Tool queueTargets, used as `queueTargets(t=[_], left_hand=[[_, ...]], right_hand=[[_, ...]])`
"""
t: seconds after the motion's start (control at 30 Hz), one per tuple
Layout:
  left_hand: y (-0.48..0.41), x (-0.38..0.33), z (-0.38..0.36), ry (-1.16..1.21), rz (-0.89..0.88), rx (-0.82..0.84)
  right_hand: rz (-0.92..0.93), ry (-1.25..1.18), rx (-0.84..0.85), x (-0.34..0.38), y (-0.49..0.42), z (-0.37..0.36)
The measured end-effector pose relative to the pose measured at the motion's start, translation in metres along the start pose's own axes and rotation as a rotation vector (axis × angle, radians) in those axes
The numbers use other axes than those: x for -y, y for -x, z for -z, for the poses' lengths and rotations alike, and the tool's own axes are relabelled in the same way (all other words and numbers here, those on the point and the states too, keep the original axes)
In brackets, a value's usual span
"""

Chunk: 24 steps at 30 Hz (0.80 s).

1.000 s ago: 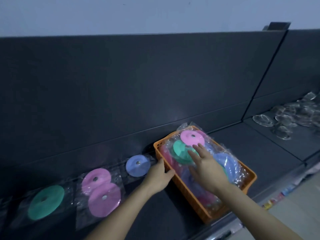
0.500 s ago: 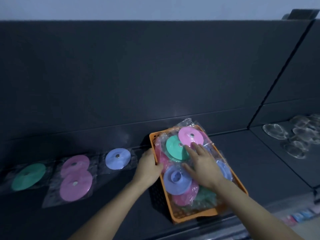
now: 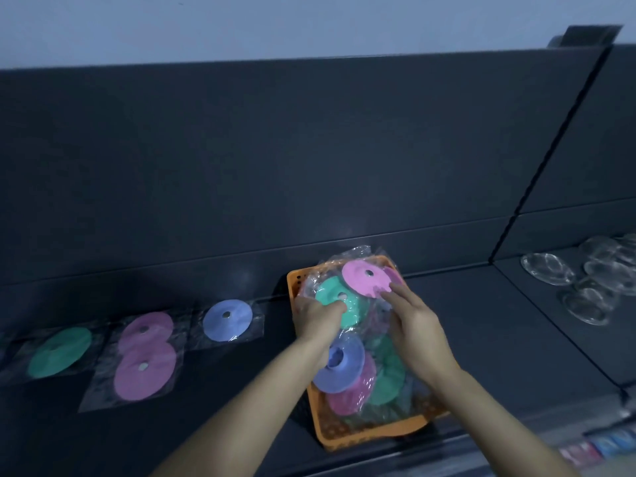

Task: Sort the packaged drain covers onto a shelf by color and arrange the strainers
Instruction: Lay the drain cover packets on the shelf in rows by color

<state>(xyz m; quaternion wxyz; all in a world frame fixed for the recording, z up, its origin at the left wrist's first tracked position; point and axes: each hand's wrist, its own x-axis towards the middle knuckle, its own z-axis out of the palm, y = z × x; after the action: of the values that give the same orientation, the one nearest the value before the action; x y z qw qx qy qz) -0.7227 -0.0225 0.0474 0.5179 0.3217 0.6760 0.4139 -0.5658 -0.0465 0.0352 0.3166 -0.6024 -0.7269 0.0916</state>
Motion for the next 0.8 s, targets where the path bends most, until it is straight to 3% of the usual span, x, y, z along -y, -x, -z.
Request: queueTargets(t=[0.2,0.33,0.57,0.8], left_hand=[[-0.006,0.000,-0.007,0.204,0.058,-0.105],[-0.009,-0.004,-0.008,0.453,0.157,0.172],[-0.005,-0.012,0.017,0.387,0.108,0.264],[0.000,-0.017,0.068,0.265,-0.109,0.235]], right_hand=[[0.014,0.017,0.157,-0.008,0.007,0.002],[-0.022,0.042,0.146,-0.004,0.006,0.004],[-0.120,0.276,0.274,0.004,0.008,0.008],[-0.133,-0.014,0.128,0.027,0.002,0.018]])
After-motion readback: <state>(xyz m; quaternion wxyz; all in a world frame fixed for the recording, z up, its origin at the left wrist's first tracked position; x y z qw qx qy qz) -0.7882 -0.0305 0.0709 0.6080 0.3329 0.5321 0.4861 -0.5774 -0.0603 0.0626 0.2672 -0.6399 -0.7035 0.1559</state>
